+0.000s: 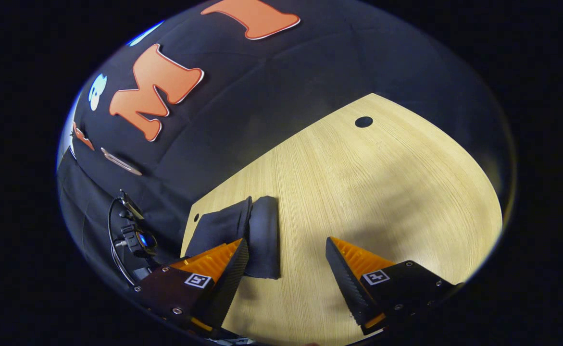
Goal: Grasp the waist and the cuffs of the jeans and fold them to make the two legs overlap; first hold the waist and fold one-third of the jeans toward the cuffs, then hold the cuffs and fold the remaining one-third in the same direction to finish folding.
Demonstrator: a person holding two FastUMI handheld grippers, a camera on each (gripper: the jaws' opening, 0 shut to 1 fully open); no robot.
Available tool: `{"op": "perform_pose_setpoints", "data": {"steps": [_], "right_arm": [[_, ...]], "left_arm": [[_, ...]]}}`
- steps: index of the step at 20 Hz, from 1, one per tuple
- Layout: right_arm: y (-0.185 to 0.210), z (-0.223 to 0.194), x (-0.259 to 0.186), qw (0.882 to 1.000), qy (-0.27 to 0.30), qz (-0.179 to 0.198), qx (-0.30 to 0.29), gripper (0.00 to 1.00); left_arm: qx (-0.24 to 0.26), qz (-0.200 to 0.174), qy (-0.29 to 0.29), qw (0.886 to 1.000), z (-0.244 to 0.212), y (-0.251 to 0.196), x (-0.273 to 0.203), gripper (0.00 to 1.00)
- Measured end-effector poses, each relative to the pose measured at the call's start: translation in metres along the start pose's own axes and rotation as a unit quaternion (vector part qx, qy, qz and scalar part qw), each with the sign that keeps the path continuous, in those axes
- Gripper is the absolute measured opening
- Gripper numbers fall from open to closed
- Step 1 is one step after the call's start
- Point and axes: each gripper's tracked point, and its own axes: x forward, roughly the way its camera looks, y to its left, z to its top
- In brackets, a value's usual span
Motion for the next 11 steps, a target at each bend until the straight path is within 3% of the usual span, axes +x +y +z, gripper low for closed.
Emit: {"op": "perform_pose_setpoints", "data": {"steps": [6,7,11], "right_arm": [[0.01,0.014,-0.022,0.997,-0.03,-0.037,-0.062,0.98],[0.017,0.019,-0.027,0.996,-0.041,-0.042,-0.073,0.98],[0.063,0.048,-0.056,0.981,-0.114,-0.055,-0.146,0.98]], "left_arm": [[0.094,0.033,-0.074,0.992,0.029,-0.011,-0.035,0.98],[0.109,0.041,-0.094,0.989,0.042,-0.009,-0.051,0.95],[0.133,0.077,-0.21,0.966,0.111,0.004,-0.151,0.98]]}}
